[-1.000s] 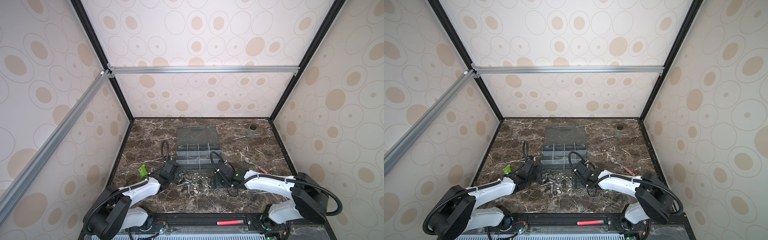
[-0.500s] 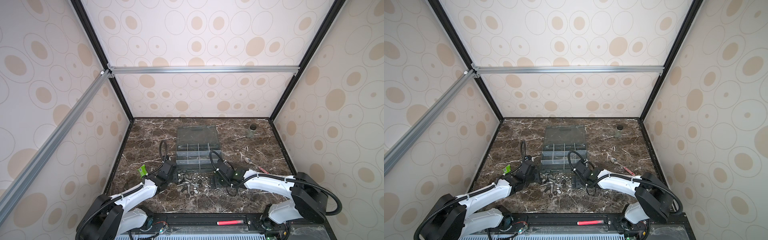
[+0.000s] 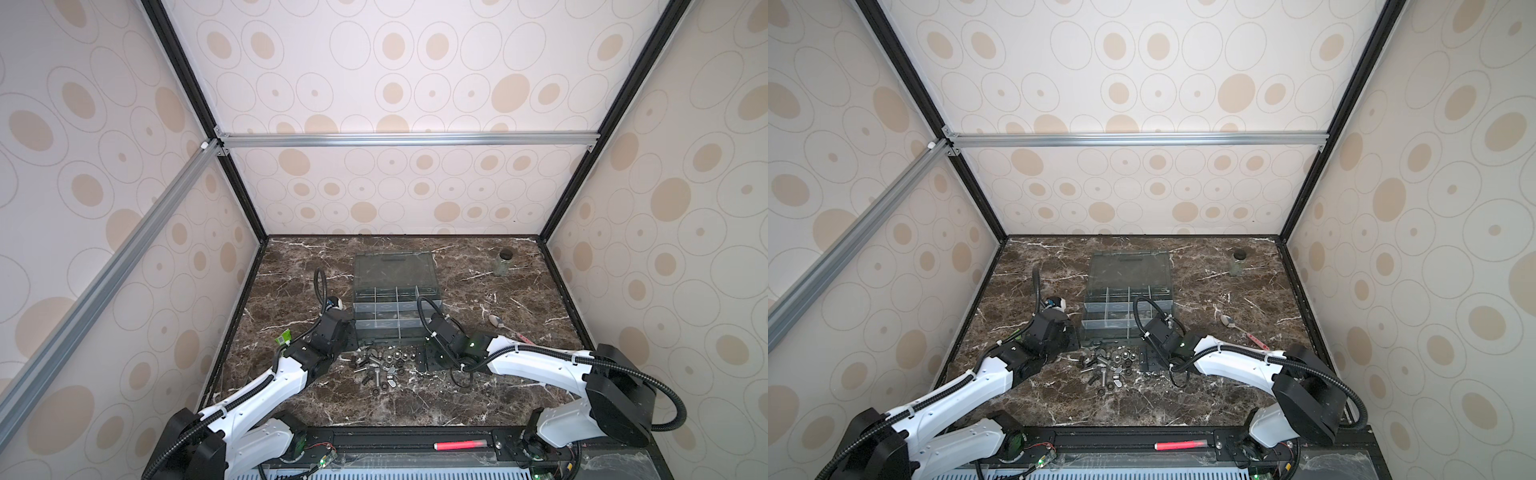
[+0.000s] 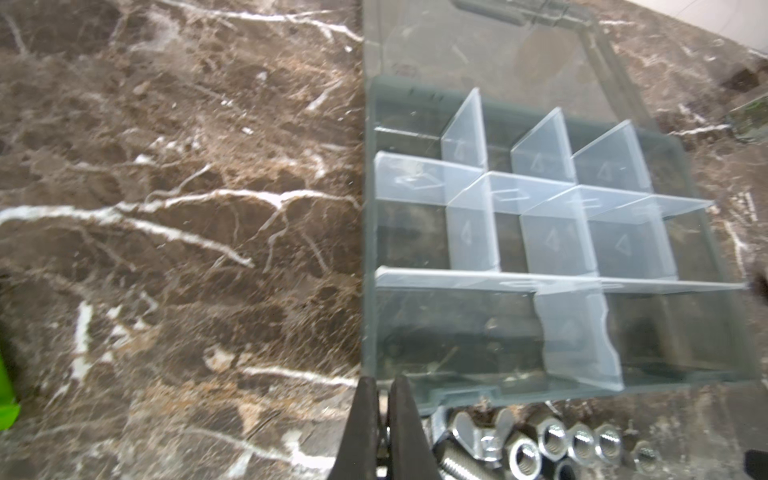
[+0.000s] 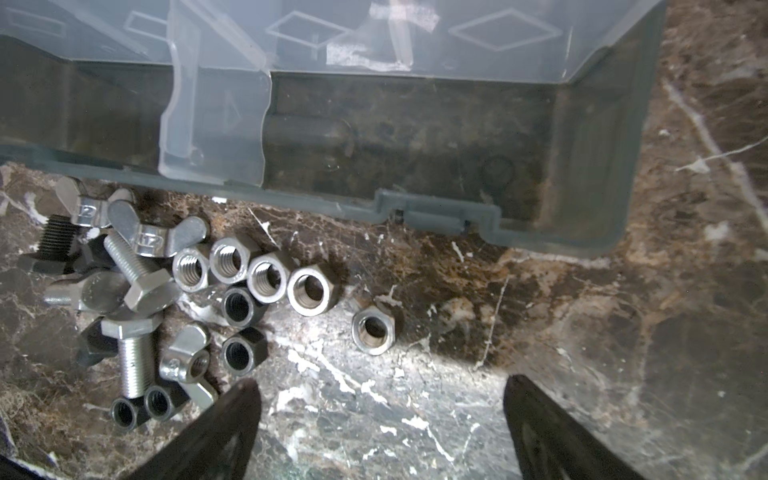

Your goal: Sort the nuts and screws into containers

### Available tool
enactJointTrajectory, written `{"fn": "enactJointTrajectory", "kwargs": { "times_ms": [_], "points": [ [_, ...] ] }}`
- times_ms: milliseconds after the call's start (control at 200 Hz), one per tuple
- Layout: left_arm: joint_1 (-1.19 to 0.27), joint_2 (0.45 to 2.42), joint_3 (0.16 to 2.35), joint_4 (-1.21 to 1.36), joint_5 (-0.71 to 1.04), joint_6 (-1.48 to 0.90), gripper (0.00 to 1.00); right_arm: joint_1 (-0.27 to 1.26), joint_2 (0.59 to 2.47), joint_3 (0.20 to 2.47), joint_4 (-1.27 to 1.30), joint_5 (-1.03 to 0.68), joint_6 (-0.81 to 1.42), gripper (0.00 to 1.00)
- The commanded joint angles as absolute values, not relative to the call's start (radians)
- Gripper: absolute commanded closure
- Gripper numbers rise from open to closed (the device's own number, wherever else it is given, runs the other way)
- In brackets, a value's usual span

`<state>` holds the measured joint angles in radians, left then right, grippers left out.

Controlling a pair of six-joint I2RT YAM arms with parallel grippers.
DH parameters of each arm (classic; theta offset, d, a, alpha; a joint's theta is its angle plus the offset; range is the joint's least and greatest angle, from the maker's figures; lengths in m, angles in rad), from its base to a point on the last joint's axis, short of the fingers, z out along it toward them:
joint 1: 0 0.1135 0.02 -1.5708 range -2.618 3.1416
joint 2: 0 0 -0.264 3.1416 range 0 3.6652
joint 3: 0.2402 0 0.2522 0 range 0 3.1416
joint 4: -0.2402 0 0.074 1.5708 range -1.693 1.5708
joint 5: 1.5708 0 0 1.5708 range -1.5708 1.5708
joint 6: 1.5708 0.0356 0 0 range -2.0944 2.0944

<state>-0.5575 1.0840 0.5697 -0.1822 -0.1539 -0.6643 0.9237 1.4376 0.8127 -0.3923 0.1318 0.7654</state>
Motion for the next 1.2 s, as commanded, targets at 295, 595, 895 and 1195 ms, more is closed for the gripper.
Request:
{"fn": "enactJointTrajectory", "kwargs": {
  "times_ms": [295, 595, 895, 1195],
  "points": [
    [-0.564, 1.25, 0.699, -0.068, -0.099, -0.592, 1.0, 0.935, 1.404, 0.804, -0.436, 0.172, 0.8, 0.05],
    [-0.563, 1.332, 0.712, -0.023, -0.088, -0.592, 1.0, 0.935, 1.408, 0.806, -0.441, 0.169, 0.804, 0.05],
    [-0.563, 1.386, 0.739, -0.015, -0.078, -0.59, 0.9, 0.936, 1.408, 0.808, -0.445, 0.164, 0.801, 0.05],
    [-0.563, 1.362, 0.717, -0.02, -0.098, -0.597, 0.76, 0.935, 1.399, 0.802, -0.448, 0.169, 0.8, 0.05]
  ]
}}
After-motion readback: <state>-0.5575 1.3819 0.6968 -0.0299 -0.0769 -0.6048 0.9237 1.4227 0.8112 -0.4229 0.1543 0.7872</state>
